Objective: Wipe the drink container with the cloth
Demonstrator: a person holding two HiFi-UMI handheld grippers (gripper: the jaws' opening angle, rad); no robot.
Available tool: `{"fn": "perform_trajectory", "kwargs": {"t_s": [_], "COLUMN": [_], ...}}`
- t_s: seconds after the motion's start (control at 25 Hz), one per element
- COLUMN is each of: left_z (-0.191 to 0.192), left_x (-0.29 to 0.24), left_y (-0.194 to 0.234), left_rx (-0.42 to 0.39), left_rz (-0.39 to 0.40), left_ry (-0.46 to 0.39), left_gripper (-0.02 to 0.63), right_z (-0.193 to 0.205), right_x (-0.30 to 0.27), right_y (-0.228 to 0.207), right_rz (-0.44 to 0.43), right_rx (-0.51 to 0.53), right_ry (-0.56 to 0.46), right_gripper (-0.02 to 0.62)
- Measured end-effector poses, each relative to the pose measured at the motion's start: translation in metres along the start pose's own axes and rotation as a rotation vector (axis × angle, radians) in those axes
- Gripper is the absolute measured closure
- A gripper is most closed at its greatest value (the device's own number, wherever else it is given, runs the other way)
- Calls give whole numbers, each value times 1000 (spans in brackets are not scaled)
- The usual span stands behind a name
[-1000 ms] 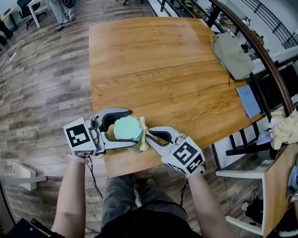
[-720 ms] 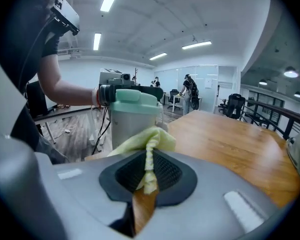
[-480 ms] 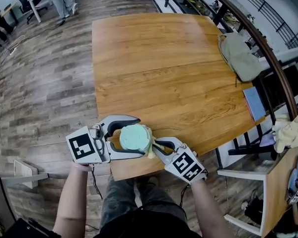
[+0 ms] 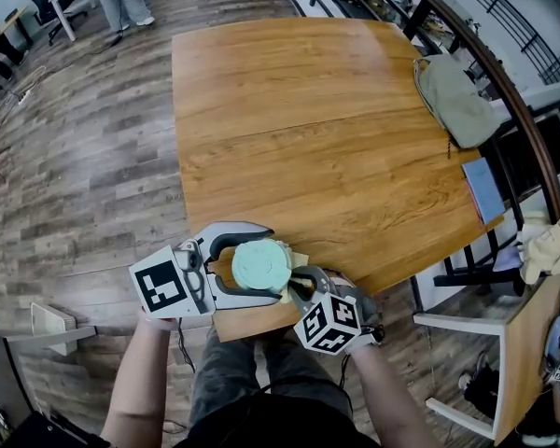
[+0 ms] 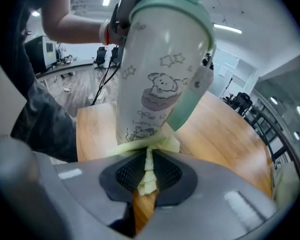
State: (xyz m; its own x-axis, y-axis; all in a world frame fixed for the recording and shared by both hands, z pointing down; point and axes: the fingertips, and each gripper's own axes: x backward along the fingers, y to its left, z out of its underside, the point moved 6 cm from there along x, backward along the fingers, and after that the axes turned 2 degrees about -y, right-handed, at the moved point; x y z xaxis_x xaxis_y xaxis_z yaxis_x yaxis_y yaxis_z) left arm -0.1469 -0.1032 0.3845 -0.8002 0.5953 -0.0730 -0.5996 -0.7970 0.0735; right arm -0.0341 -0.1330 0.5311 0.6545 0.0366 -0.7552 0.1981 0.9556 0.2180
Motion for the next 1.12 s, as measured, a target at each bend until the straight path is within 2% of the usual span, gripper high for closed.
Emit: {"fn": "perform_trajectory", "kwargs": {"t_s": [0.16,0.28,0.4,0.56,0.64,0.84,1.0,1.12], "left_z": [-1,0,0,0,0,0,1,2], "left_x": [0,1,2,-3,-8,-18,-25,-24], "left_y": [-2,-6,-8,-12,-16,-28,-36,-38], "left_rx": [-19,-25,-25,-35,-55,-99,-125,-125], "left_rz": [-8,-46,-93,-140,-160,-241,-304,-353], "left_ry": [15,30,42,78,96,115,115,108], "left_gripper": [235,235,235,235,235,235,235,235], "right_z": [2,7,12,16,14,4,6,7], "right_x": [-4,9,32,65,80,107,116,122], "right_y": [4,-1,-10,-25,-30,-33,-32,-30], "right_rz": [27,61,89,141,175,244,313,328], "right_rx": [87,64,-65,-307,-385,-498,-564,-622], "right_ry": [64,58,-23,-196,-278,-432,-459,-501], "right_gripper": [552,552,552,552,552,552,552,552]}}
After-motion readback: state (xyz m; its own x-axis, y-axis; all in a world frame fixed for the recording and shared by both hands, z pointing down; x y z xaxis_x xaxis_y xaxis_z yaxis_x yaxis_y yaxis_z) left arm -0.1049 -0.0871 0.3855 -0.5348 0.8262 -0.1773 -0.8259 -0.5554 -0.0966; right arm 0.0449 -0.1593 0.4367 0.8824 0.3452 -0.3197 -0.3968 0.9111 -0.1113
